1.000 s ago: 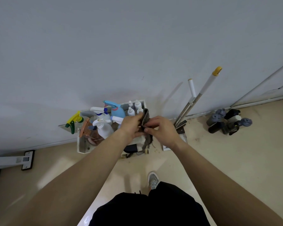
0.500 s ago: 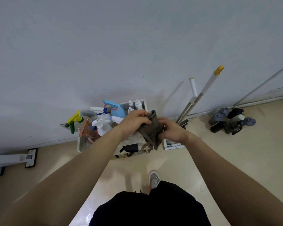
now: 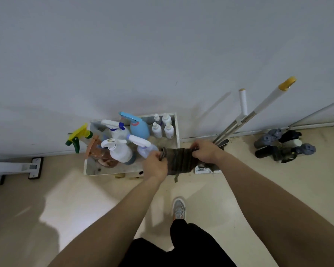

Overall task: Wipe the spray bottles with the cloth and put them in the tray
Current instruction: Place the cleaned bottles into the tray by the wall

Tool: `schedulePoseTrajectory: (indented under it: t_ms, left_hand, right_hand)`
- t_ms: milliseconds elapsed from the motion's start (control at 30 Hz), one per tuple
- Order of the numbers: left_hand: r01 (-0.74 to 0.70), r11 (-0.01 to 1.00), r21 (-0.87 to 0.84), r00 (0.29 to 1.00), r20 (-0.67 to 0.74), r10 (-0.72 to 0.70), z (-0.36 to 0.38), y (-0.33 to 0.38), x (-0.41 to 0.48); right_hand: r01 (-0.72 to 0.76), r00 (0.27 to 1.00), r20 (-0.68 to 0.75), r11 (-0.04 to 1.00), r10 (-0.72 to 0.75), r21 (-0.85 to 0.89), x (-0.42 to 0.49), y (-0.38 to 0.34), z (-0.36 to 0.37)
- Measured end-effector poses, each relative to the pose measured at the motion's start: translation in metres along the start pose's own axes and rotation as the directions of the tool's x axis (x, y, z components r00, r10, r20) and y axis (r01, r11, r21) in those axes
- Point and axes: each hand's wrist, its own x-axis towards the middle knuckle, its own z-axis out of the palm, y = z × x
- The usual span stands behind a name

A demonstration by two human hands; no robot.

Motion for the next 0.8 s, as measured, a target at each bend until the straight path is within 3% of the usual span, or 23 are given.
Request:
schedulePoseTrajectory:
  t_ms: [200, 300, 400, 533, 800]
  left_hand:
    - [0.058, 0.997, -0.06, 0.998, -0.023, -0.059, 0.022, -0.02, 0.02]
    - [0.055, 0.998, 0.044, 0.998, 0.042, -0.057, 0.017, -0.025, 0.024]
    - [0.079, 0.988, 0.132, 0.985, 0.142, -0.098, 0.002, -0.027, 0.021]
    - [0.023, 0.962, 0.273, 0.959, 0.267, -0.098, -0.028, -0.028, 0.016]
    - [-0.18, 0.889, 0.42, 0.939, 0.342, 0.029, -0.102, -0.026, 0.007]
  right_hand:
    - [0.02, 0.999, 0.026, 0.999, -0.019, -0.032, 0.046, -0.004, 0.02]
    - [0.047, 0.994, -0.092, 0.991, -0.059, -0.127, 0.052, -0.001, 0.024]
    - [0.011, 0.995, -0.101, 0.985, -0.029, -0.174, 0.048, -0.003, 0.024]
    - [-0.001, 0.999, -0.051, 0.981, -0.009, -0.192, 0.031, -0.024, 0.017]
    - [0.122, 0.985, -0.075, 0.941, -0.153, -0.316, -0.003, -0.096, 0.022]
